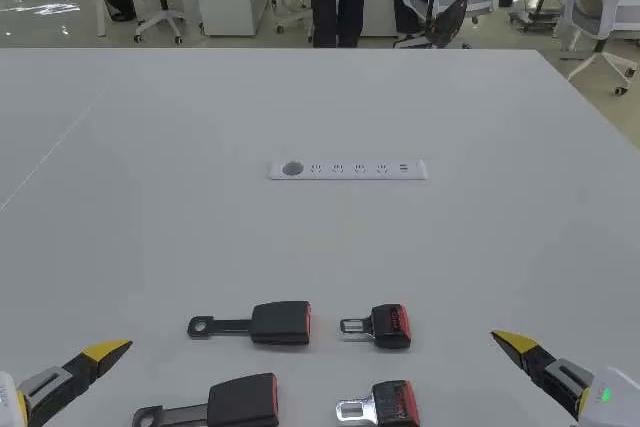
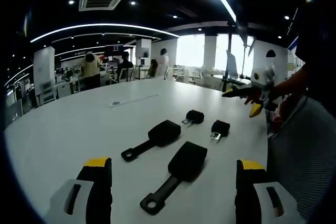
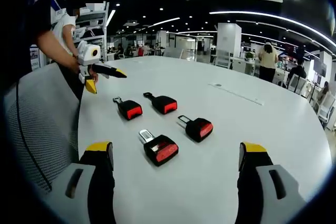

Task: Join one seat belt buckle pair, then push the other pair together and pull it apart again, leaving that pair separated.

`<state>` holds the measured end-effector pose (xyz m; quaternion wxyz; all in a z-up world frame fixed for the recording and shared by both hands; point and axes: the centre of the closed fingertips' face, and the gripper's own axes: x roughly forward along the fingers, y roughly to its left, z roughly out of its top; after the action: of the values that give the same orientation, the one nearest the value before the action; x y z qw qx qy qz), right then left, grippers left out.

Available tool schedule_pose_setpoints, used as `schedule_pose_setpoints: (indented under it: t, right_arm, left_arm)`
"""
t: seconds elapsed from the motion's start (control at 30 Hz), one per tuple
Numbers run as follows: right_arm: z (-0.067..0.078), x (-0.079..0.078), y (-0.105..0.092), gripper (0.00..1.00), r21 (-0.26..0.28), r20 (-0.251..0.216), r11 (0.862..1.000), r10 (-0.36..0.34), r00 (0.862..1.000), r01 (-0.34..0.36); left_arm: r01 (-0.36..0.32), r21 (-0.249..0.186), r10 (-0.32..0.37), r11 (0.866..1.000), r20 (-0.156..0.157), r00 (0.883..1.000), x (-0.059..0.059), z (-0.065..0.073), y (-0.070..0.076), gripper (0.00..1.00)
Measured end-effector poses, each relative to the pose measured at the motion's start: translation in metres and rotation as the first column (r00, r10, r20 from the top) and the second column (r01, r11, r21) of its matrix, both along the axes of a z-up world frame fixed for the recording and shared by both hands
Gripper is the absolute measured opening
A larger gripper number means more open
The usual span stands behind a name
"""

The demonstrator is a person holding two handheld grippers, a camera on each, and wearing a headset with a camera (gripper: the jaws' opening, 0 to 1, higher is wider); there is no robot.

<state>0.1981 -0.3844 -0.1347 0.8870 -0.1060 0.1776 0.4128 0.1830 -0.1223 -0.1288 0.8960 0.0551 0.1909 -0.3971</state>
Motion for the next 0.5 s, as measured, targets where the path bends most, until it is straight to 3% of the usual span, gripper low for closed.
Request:
schedule_pose_setpoints:
  t: [0.5]
  right_arm:
    - [0.0009, -0.0022, 0.0027, 1.0, 0.001, -0.005, 1.0, 0.0, 1.0, 0.0]
  left_arm:
    - [0.006, -0.005, -0.006, 1.0, -0.005, 1.0, -0.0008, -0.0017, -0.0006, 1.0]
